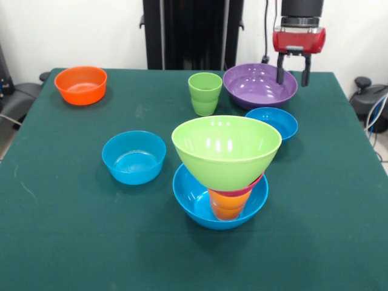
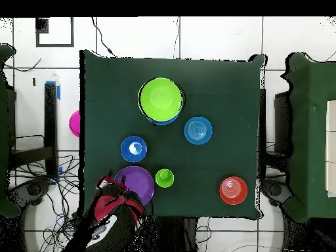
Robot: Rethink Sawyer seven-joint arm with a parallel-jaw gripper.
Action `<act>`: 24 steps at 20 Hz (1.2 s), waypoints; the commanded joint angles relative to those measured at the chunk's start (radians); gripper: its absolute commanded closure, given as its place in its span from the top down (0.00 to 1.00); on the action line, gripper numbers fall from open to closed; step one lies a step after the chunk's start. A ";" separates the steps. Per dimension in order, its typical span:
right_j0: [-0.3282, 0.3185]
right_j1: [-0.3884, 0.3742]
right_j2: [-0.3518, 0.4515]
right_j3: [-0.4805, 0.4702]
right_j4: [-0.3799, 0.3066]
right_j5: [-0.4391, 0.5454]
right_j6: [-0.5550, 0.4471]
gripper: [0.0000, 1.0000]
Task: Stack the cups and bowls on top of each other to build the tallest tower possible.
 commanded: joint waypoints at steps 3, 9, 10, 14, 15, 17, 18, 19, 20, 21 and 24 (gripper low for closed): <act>0.040 0.081 0.108 -0.037 0.052 0.079 0.033 1.00; 0.062 0.195 0.089 -0.111 0.092 0.010 0.038 1.00; 0.065 0.206 0.085 -0.118 0.096 0.003 0.039 1.00; 0.073 0.247 0.070 -0.139 0.104 -0.023 0.036 1.00; 0.070 0.250 0.068 -0.139 0.099 -0.026 0.032 1.00; 0.060 0.254 0.065 -0.139 0.083 -0.034 0.024 1.00; 0.059 0.256 0.063 -0.138 0.081 -0.036 0.022 1.00; 0.061 0.260 0.057 -0.138 0.079 -0.040 0.021 1.00; 0.060 0.264 0.051 -0.138 0.078 -0.043 0.019 1.00; 0.060 0.268 0.044 -0.138 0.076 -0.047 0.018 1.00; 0.054 0.287 0.030 -0.148 0.066 -0.062 0.005 1.00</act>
